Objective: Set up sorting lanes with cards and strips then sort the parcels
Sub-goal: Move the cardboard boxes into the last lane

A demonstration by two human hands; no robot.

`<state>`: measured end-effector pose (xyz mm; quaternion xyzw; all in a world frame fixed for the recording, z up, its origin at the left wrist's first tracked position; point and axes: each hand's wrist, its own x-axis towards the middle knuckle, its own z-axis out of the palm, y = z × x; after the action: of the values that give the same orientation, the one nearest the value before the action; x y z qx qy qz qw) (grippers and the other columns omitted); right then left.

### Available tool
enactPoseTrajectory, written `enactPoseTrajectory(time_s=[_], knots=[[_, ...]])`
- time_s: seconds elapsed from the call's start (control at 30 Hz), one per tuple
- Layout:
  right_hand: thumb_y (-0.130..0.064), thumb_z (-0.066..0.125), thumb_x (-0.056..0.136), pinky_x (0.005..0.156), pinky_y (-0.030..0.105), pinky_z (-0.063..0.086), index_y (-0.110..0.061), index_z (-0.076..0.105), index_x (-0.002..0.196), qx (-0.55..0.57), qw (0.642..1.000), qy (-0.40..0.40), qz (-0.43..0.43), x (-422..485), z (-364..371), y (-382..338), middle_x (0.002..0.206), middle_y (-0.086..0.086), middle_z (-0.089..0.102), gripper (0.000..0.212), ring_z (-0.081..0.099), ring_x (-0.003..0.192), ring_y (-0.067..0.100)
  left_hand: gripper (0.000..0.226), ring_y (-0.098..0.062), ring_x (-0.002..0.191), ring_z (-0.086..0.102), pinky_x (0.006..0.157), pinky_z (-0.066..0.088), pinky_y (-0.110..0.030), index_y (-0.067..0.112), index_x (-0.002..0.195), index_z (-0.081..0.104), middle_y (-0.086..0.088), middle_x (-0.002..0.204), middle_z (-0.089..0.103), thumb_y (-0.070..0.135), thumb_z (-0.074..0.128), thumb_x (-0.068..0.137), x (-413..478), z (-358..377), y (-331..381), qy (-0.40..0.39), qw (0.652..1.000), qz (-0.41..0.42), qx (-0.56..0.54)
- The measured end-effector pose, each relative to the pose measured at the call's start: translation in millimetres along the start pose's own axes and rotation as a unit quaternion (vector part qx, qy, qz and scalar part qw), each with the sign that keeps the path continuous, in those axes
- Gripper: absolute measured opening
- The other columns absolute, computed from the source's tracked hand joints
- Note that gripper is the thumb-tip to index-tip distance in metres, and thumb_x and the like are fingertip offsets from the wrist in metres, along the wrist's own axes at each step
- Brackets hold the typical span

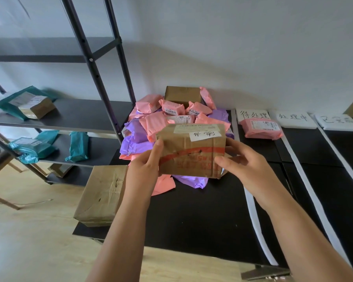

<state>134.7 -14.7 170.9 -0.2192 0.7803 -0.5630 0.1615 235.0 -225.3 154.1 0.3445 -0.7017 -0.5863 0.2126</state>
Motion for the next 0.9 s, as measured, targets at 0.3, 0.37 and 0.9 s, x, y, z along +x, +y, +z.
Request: enactPoseTrajectory(time_s=[0.3,0.37,0.9], knots=[[-0.051,0.068,0.079,0.069,0.007,0.047,-0.053,0.055,0.122,0.014,1.000,0.001,0.009,-11,6,-5,0.110,-0.036,0.063,0.045,0.058,0.101,-0.017,0.081,-0.018,0.062,0.054,0.064,0.044,-0.031,-0.001,0.085,0.067,-0.019,0.077,0.063,0.078,0.051,0.079,-6,-9,4,0.006,1.000,0.008,0.000],[-0.041,0.070,0.086,0.069,0.008,0.046,-0.056,0.051,0.122,0.006,1.000,0.015,0.013,-15,7,-3,0.109,-0.035,0.063,0.043,0.057,0.101,-0.018,0.073,-0.013,0.064,0.063,0.071,0.052,-0.033,0.019,0.076,0.073,-0.002,0.072,0.070,0.087,0.048,0.067,-7,-8,2,-0.022,1.000,-0.003,-0.010],[-0.056,0.057,0.089,0.087,0.016,0.043,-0.049,0.042,0.142,-0.005,0.988,0.110,0.112,-101,-5,45,0.125,-0.028,0.063,0.056,0.057,0.112,-0.012,0.052,-0.017,0.101,0.069,0.096,0.054,-0.041,0.026,0.107,0.073,0.008,0.094,0.076,0.061,0.073,0.068,-25,53,-44,-0.194,0.970,-0.126,-0.077]])
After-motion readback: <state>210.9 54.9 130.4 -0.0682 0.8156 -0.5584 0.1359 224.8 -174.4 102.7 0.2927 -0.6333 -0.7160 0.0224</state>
